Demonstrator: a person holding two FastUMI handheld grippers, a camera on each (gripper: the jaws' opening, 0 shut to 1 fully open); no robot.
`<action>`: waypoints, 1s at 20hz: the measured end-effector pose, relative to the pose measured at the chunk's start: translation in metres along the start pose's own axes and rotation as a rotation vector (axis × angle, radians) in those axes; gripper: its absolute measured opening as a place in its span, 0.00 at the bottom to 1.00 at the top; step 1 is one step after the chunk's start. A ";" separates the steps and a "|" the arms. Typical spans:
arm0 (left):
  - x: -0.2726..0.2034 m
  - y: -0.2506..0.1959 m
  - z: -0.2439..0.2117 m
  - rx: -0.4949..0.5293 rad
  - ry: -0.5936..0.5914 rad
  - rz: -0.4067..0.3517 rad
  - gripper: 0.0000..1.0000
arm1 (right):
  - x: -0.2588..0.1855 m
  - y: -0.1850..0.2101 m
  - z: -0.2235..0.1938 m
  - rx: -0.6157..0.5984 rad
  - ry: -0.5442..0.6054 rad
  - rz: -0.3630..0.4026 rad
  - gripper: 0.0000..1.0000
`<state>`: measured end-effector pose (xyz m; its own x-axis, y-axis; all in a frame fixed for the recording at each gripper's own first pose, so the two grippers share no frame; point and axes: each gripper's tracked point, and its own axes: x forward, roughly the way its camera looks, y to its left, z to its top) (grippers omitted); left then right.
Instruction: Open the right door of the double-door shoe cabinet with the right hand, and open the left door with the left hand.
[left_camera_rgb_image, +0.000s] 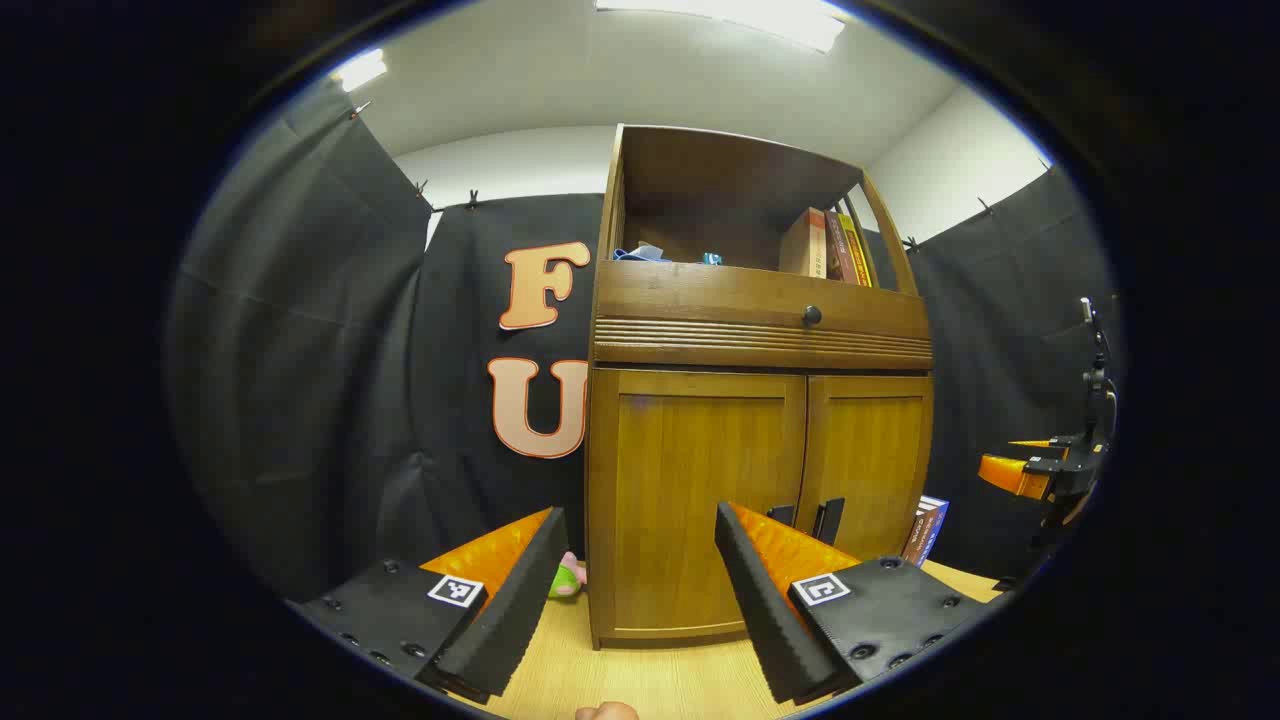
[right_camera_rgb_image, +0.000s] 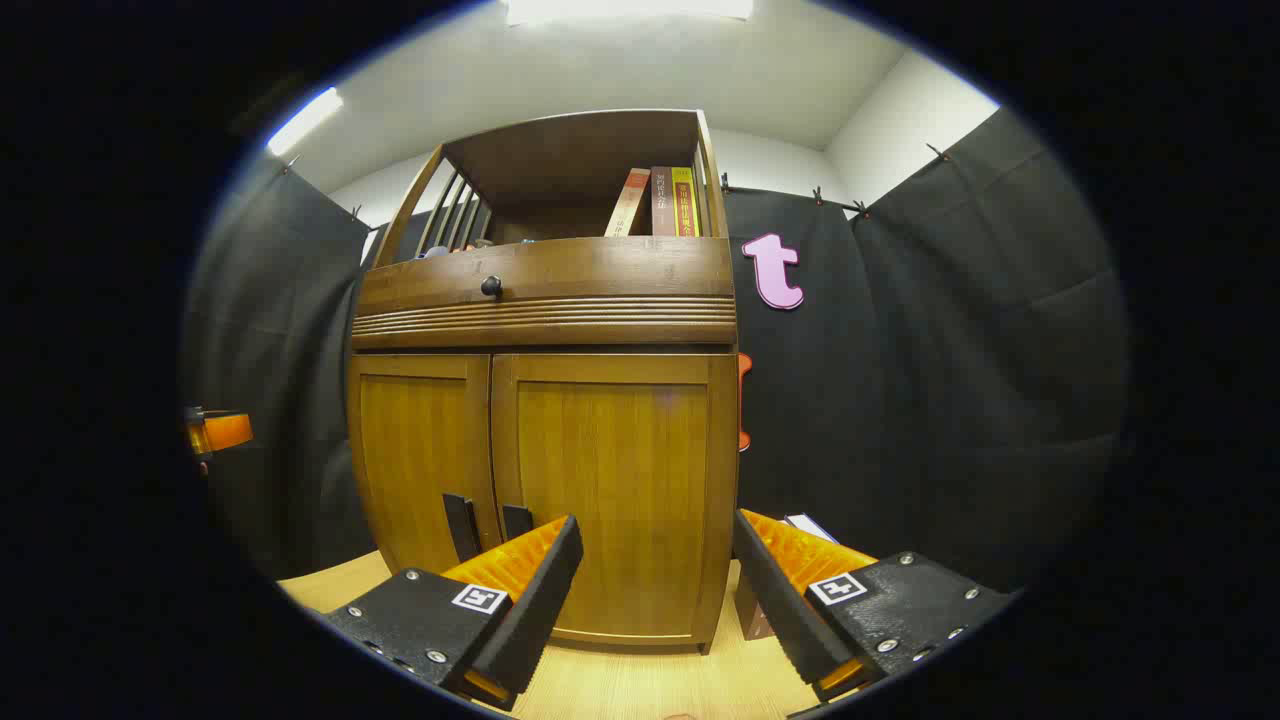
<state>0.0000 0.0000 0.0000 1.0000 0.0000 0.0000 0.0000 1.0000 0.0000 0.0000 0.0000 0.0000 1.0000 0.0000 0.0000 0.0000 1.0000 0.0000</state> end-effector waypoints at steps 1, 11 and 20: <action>0.000 0.000 -0.001 0.001 0.000 -0.001 0.96 | 0.000 -0.001 0.001 -0.003 -0.001 -0.005 0.94; -0.003 0.007 0.008 0.015 -0.024 0.025 0.96 | -0.003 -0.006 0.008 -0.011 -0.010 -0.025 0.94; -0.004 0.012 0.005 0.005 -0.025 0.024 0.94 | 0.001 0.006 0.000 -0.012 0.004 -0.011 0.94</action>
<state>-0.0035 0.0120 0.0051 0.9994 0.0240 0.0252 -0.0242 0.9997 0.0051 0.0006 0.0062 -0.0004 0.9999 -0.0115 -0.0038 0.0114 0.9999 -0.0116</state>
